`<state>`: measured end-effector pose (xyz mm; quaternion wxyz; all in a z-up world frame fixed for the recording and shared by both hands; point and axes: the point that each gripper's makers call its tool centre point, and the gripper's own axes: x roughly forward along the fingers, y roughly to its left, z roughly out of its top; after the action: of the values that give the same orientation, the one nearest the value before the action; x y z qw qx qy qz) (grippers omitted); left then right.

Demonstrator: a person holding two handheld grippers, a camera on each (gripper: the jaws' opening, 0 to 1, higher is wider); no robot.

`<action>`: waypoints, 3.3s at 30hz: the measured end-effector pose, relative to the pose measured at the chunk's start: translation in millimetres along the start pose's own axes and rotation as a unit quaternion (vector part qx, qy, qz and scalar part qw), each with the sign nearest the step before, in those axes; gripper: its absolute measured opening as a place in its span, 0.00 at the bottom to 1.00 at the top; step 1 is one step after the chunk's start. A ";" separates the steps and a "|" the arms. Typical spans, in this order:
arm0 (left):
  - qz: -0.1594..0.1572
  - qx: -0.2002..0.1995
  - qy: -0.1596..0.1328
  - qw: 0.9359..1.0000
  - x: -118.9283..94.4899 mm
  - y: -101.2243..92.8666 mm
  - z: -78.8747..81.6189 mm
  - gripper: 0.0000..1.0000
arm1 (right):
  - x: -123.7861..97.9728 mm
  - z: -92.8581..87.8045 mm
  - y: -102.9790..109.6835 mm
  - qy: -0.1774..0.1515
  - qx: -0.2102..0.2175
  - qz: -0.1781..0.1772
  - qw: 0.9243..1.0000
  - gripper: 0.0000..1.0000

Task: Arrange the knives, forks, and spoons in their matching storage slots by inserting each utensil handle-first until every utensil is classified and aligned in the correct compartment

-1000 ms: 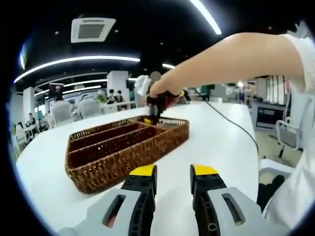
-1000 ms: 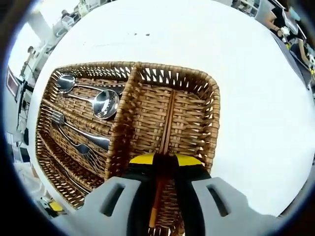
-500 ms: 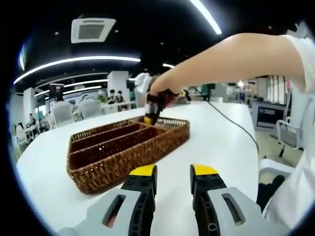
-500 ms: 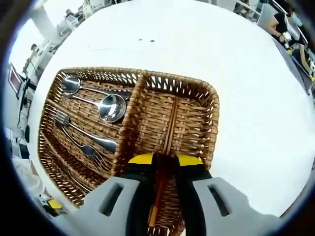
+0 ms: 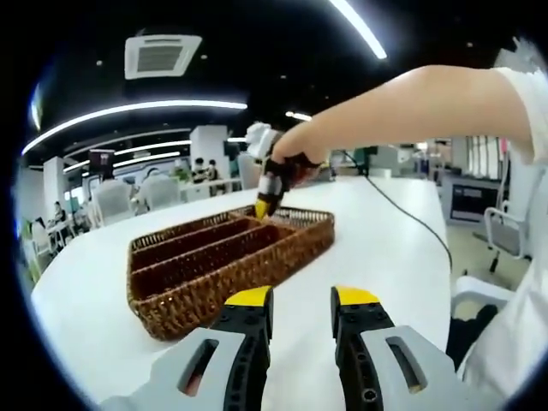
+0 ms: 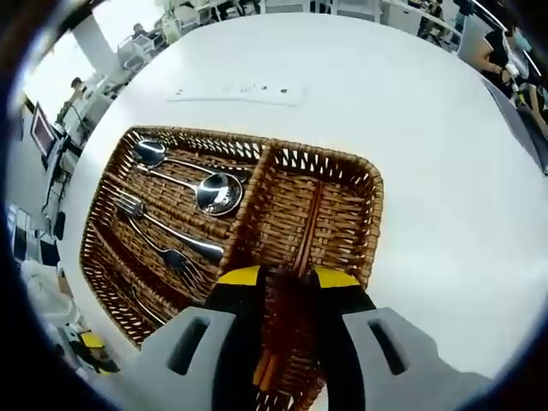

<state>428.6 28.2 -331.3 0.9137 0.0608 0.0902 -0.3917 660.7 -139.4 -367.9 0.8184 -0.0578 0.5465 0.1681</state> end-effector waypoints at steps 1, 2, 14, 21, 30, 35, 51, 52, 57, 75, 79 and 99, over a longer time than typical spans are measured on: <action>0.000 0.000 0.000 1.000 -0.4 -0.7 0.1 0.26 | -0.8 -0.9 0.3 -0.003 -0.003 0.005 1.000 0.22; 0.000 0.000 0.000 1.000 -0.5 -1.1 0.1 0.26 | -2.2 -1.6 0.0 -0.008 -0.004 0.008 1.000 0.22; 0.011 0.000 0.005 1.000 -4.5 -0.2 -3.6 0.26 | -12.0 -4.9 0.3 -0.057 -0.031 0.054 0.996 0.25; 0.021 0.002 0.003 1.000 -6.9 3.9 -0.5 0.26 | -19.9 0.8 6.7 -0.100 -0.039 0.081 0.991 0.25; 0.033 0.000 0.004 0.999 -10.2 9.8 0.1 0.26 | -27.5 0.7 8.1 -0.157 -0.085 0.091 0.980 0.25; 0.041 -0.002 0.004 0.999 -11.4 14.3 0.8 0.27 | -31.4 1.1 9.7 -0.202 -0.082 0.108 0.970 0.25; 0.057 -0.009 0.008 0.998 -10.3 29.0 -0.1 0.29 | -41.0 -16.5 27.6 -0.306 -0.160 0.142 0.928 0.25; 0.057 -0.010 0.009 0.998 -9.9 29.8 -0.4 0.29 | -42.1 -17.4 29.4 -0.310 -0.161 0.146 0.926 0.25; 0.059 -0.017 0.011 0.998 -7.5 35.9 -2.5 0.31 | -45.8 -23.0 36.8 -0.339 -0.181 0.155 0.910 0.27; 0.060 -0.045 0.020 0.997 -2.3 43.6 -19.6 0.40 | -75.4 -46.5 58.5 -0.450 -0.213 0.185 0.847 0.41; 0.064 -0.046 0.015 0.997 -2.9 44.3 -17.5 0.44 | -83.3 -52.2 70.6 -0.463 -0.221 0.188 0.837 0.46; 0.088 -0.047 -0.009 0.995 -12.8 47.8 -14.0 0.64 | -106.5 -83.8 99.4 -0.491 -0.223 0.183 0.822 0.67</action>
<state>453.0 72.6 -340.2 0.9473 0.0223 0.0942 -0.3052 516.9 -92.1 -294.9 0.8976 -0.0475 0.0203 0.4378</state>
